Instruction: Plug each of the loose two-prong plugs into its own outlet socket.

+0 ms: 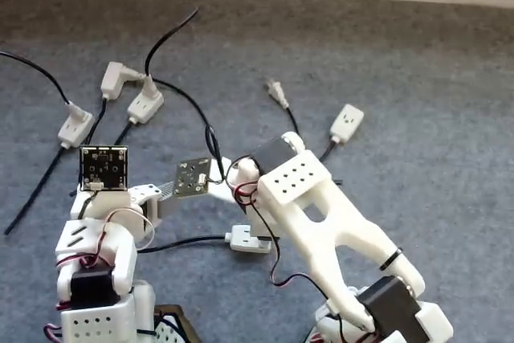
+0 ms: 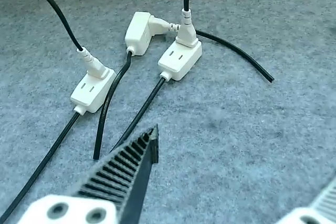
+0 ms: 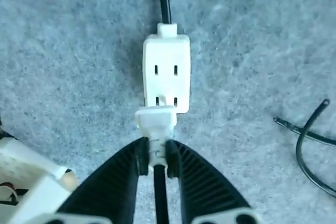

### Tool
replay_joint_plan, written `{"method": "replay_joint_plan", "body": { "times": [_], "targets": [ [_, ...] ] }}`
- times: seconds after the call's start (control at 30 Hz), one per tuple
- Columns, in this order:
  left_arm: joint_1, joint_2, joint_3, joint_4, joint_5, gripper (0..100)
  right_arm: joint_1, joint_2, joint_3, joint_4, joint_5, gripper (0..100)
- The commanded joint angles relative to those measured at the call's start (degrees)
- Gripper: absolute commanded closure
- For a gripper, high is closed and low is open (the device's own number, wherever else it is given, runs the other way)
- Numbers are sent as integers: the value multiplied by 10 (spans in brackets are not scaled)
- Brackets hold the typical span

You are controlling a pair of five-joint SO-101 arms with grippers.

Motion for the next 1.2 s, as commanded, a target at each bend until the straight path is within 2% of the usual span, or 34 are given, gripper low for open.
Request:
{"method": "replay_joint_plan", "body": {
  "times": [0.0, 0.43, 0.6, 0.83, 1.03, 1.1, 1.17],
  "targets": [
    [-2, 0, -5, -9, 6, 526, 8, 0, 0, -11, 12, 992],
    [14, 0, -5, -8, 6, 526, 16, 0, 0, -24, 15, 992],
    [14, 0, -5, -8, 6, 526, 43, 0, -11, -20, 16, 992],
    [14, 0, -5, -8, 6, 526, 65, 0, -95, 66, 41, 992],
    [14, 0, -5, -8, 6, 526, 58, 1, -99, 73, 41, 992],
    [14, 0, -5, -8, 6, 526, 58, 2, -93, 71, 39, 992],
    [14, 0, -7, -8, 6, 526, 57, -6, -83, 37, -7, 992]
  ]
}}
